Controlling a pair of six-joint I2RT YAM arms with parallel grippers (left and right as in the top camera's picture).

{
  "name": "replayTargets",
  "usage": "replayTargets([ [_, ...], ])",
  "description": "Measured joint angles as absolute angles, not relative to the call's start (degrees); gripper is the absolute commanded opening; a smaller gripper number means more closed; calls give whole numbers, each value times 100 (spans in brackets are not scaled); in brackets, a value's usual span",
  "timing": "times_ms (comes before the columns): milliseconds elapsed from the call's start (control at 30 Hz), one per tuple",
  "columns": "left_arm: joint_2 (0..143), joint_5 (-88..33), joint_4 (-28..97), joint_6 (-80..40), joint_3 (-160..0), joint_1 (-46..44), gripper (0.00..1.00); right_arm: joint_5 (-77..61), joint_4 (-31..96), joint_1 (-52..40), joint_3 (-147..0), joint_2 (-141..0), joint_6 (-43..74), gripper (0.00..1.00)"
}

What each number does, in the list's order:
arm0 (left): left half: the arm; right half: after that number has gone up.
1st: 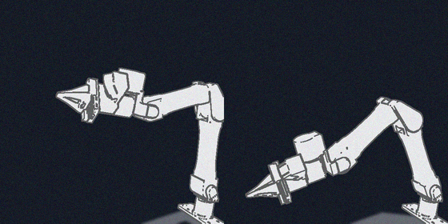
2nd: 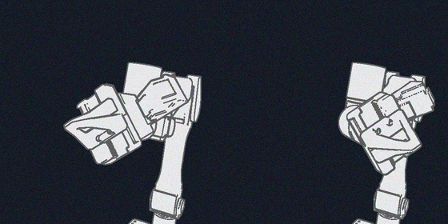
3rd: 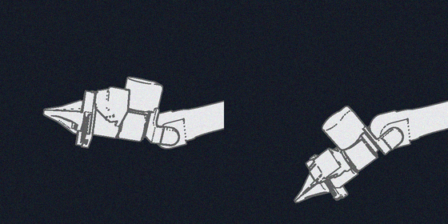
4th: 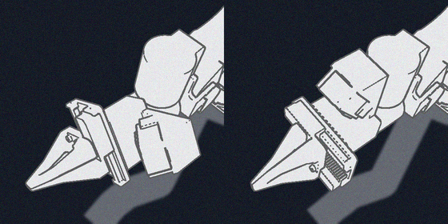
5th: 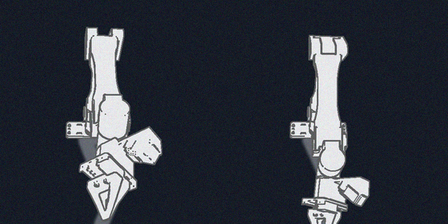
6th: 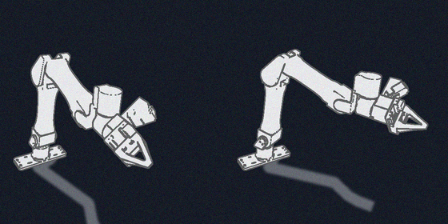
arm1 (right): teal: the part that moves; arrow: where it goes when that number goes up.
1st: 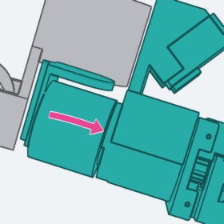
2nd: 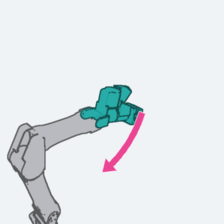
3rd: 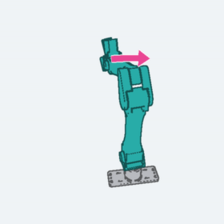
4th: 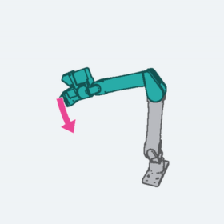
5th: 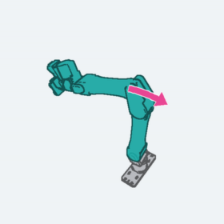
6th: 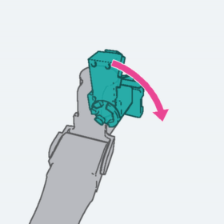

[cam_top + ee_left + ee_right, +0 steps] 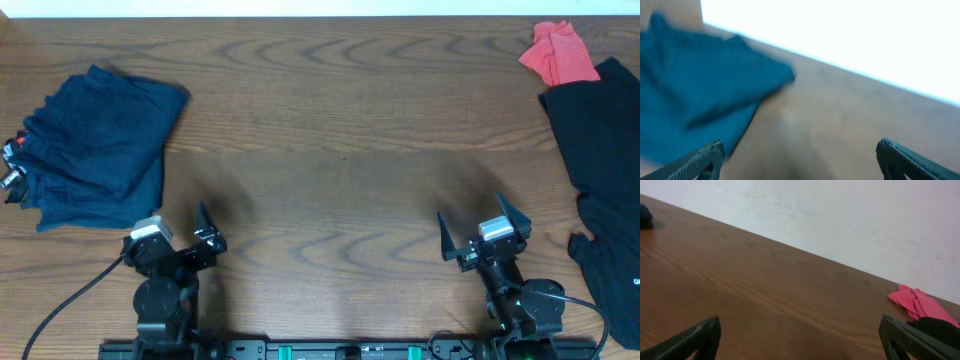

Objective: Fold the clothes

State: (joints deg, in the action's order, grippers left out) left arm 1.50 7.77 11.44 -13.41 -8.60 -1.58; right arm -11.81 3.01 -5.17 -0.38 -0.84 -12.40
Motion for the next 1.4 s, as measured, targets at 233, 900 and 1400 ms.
replayTargets([
  [233, 60, 591, -248, -1192, -34, -158, 98, -1184, 298, -517, -38, -84, -1240, 99],
  [900, 93, 460, 130, -1173, -126, -158, 98, -1181, 298, -517, -38, -84, -1243, 99],
  [1400, 93, 460, 130, -1173, -126, -158, 98, -1181, 298, -517, -38, -84, -1243, 99],
])
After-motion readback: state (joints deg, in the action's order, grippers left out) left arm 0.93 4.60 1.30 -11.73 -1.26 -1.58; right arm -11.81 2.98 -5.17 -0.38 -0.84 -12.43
